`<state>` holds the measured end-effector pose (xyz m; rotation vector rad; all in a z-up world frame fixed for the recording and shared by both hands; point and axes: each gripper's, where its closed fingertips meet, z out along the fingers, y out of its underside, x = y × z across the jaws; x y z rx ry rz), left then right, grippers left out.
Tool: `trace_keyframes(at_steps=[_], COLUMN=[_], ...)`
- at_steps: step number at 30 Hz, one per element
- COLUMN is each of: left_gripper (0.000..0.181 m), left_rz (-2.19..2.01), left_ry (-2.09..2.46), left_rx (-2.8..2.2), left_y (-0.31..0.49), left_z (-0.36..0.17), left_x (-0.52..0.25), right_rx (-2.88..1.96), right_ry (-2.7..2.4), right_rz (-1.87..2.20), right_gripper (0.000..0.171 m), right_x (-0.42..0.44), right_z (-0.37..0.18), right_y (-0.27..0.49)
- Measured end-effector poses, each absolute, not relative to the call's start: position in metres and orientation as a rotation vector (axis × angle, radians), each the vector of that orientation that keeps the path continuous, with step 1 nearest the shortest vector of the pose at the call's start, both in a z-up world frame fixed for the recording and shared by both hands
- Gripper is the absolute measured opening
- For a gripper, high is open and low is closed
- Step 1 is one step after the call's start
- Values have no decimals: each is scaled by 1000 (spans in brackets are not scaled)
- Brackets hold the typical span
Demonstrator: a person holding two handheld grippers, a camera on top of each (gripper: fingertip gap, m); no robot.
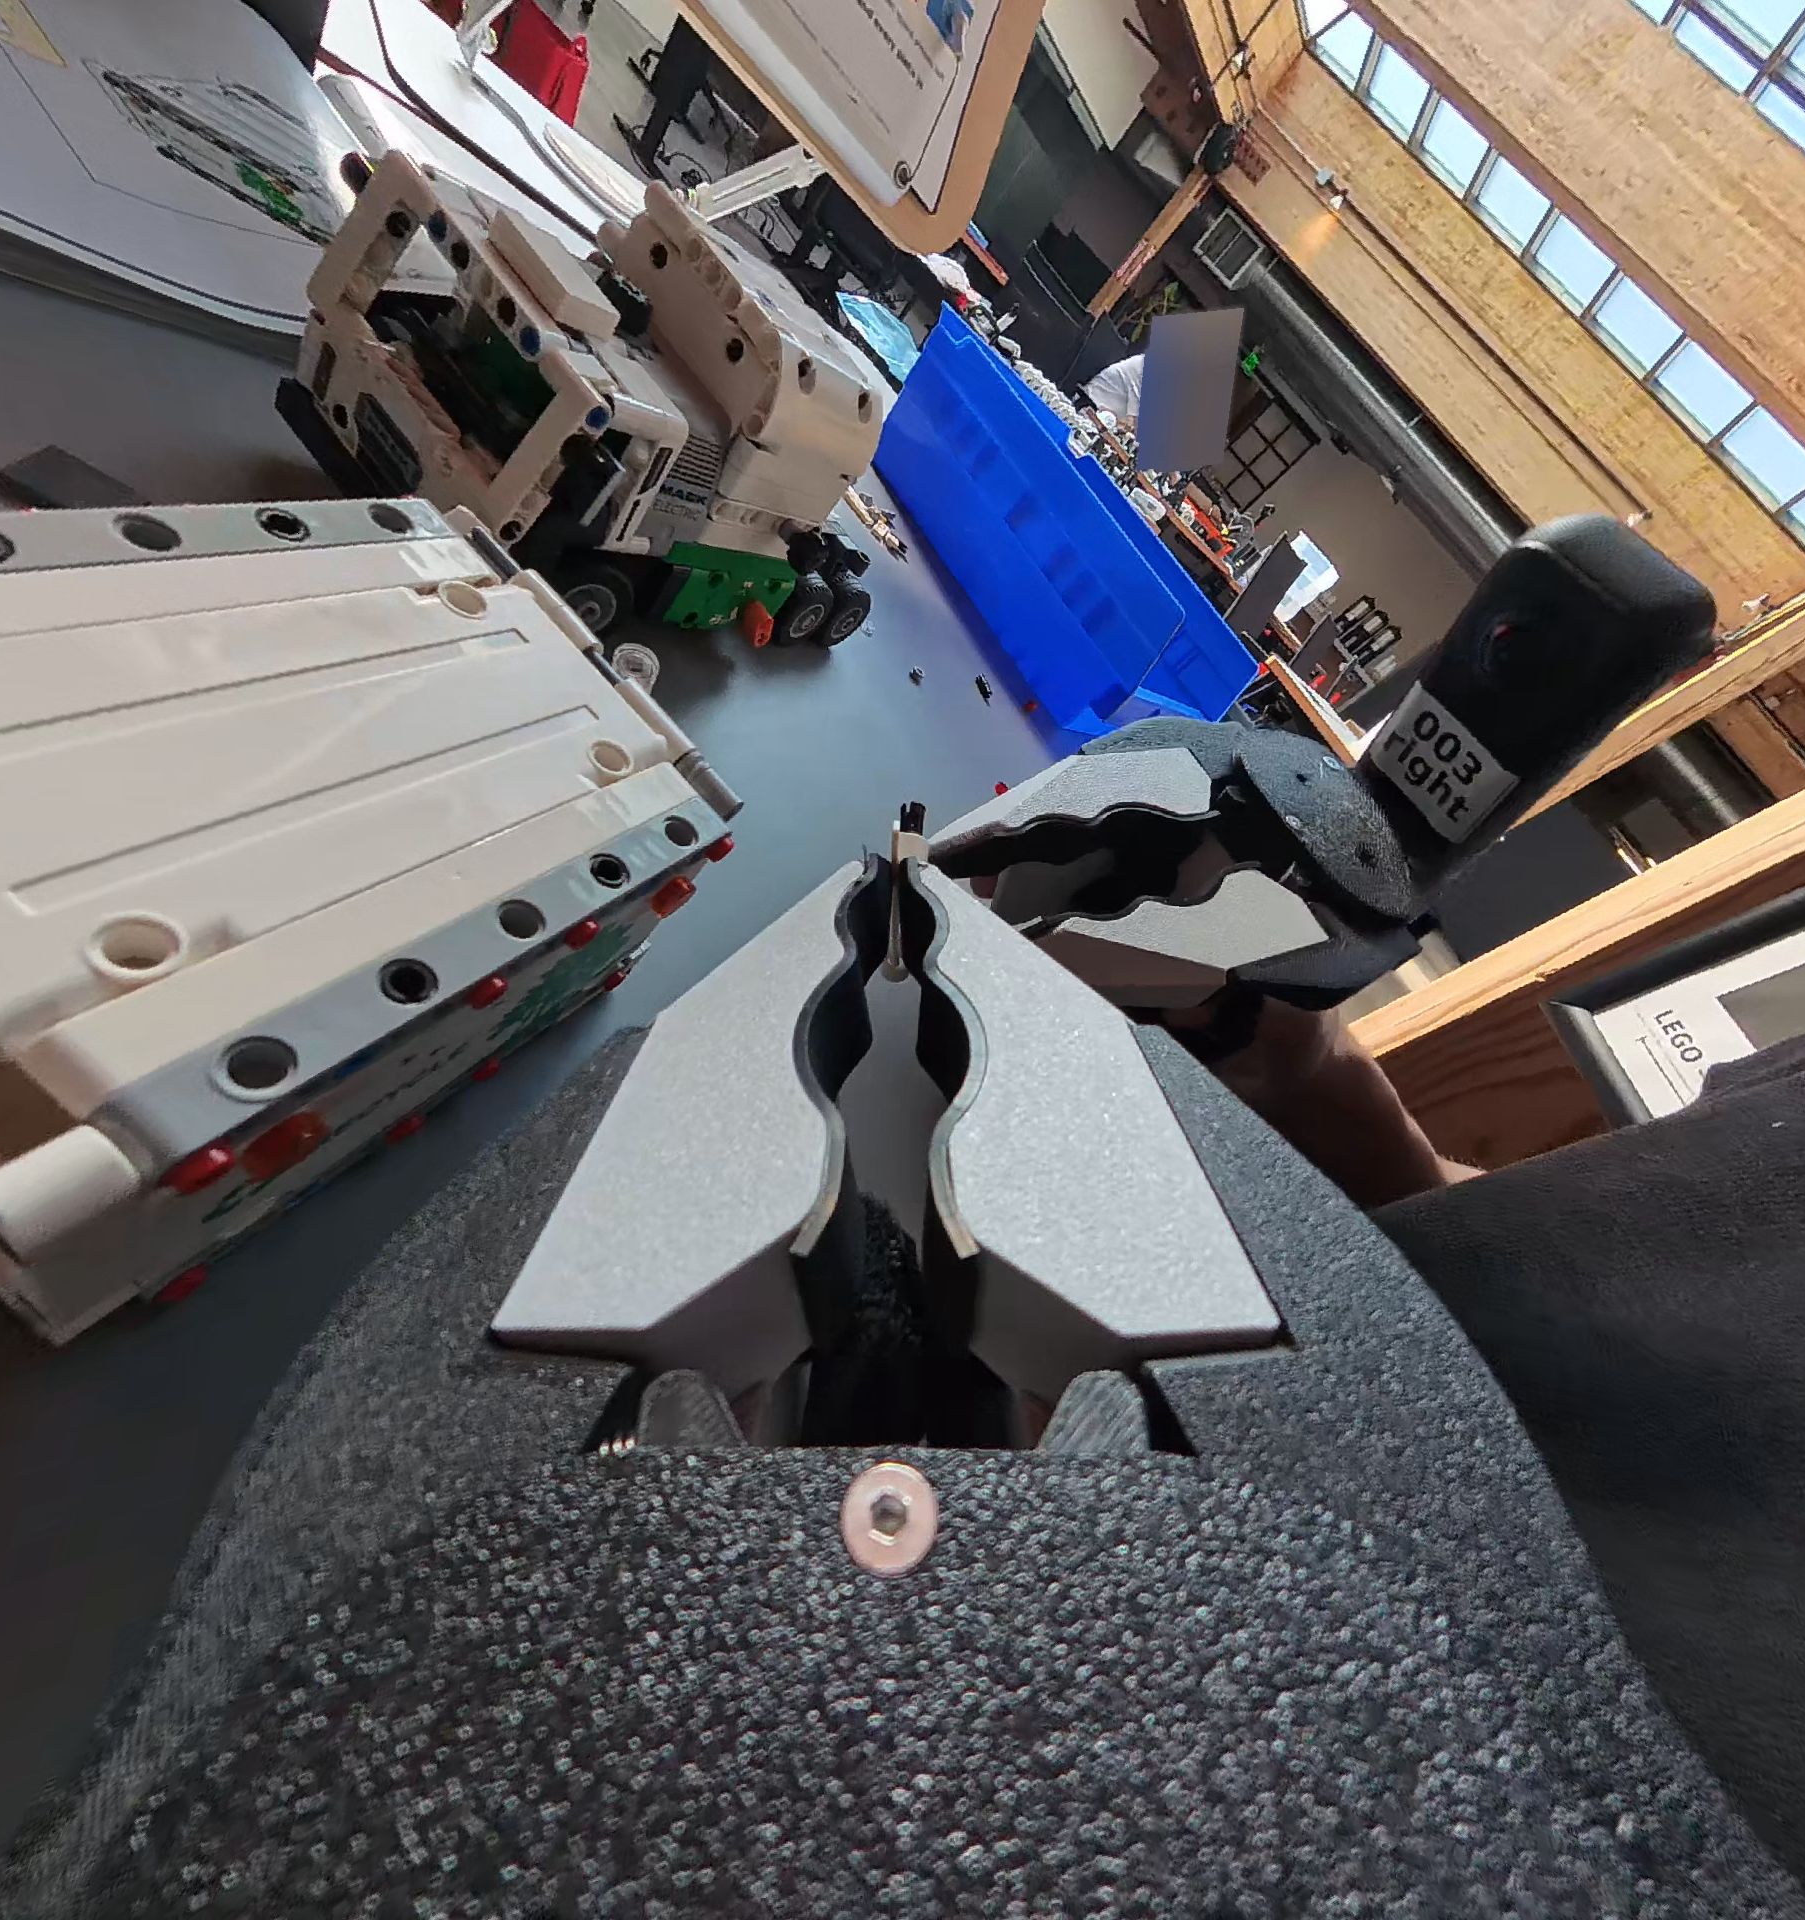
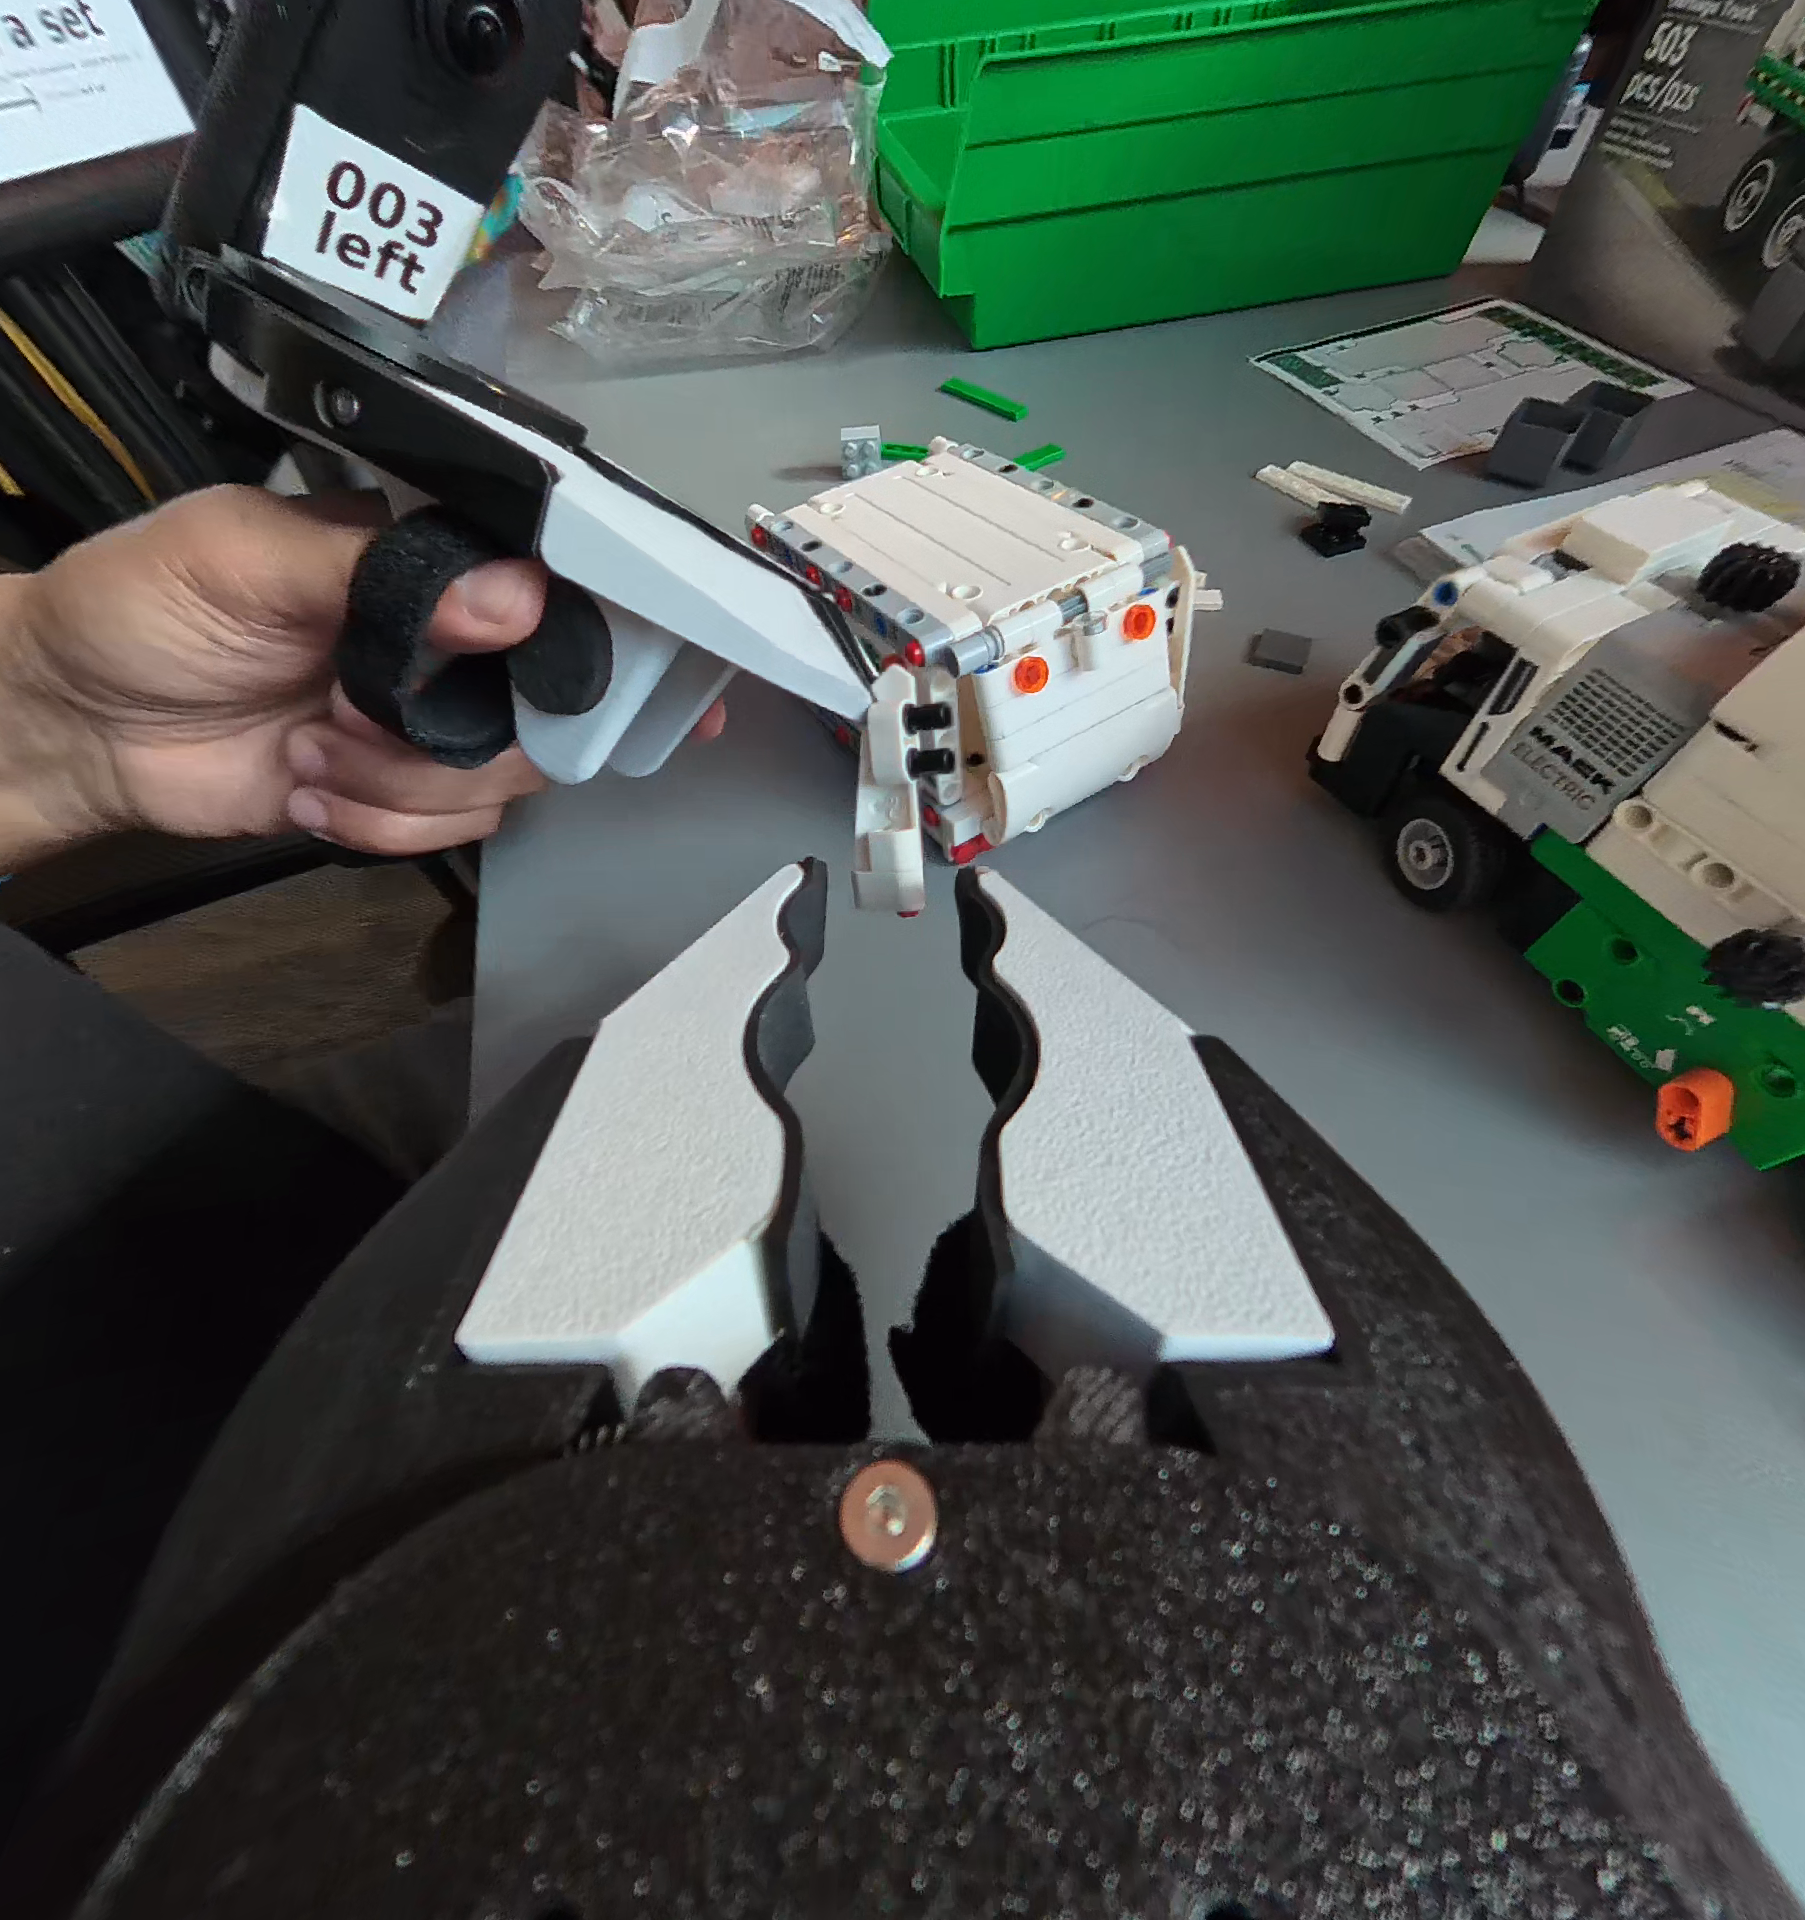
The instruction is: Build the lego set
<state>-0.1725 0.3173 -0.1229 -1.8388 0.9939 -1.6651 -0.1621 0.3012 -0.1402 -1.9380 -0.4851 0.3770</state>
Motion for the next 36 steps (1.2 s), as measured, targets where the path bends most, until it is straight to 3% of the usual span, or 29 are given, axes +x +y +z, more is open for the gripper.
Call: trace_keyframes(at_steps=[6,8,11,15,18,20,26,29,36], left_gripper=[0,0,0,3,25,26,23,10,7], left_rz=[-1760,-1810,-1816,-1915,-1915,-1887,-2117,-2249,-2394], left_ry=[866,843,862,1029,1214,1336,1485,1467,1374], left_rx=[-1933,-1944,-1931,-1797,-1691,-1562,-1238,-1147,-1089], left_y=[319,317,317,302,293,286,265,260,266], left_z=[-124,-121,-121,-109,-103,-95,-60,-48,-41], left_x=[-166,-164,-162,-165,-171,-175,-185,-188,-187], right_rx=[-1934,-1937,-1952,-1936,-1847,-1802,-1632,-1556,-1425], right_ry=[-513,-535,-540,-511,-500,-495,-478,-447,-286], right_rz=[121,70,93,398,722,936,1514,1625,1820], right_gripper=[28,15,15,14,14,14,15,15,14], right_x=[-162,-161,-160,-170,-185,-194,-215,-217,-203], right_z=[-143,-144,-145,-137,-118,-109,-77,-69,-59], right_y=[313,314,314,304,290,282,257,253,257])
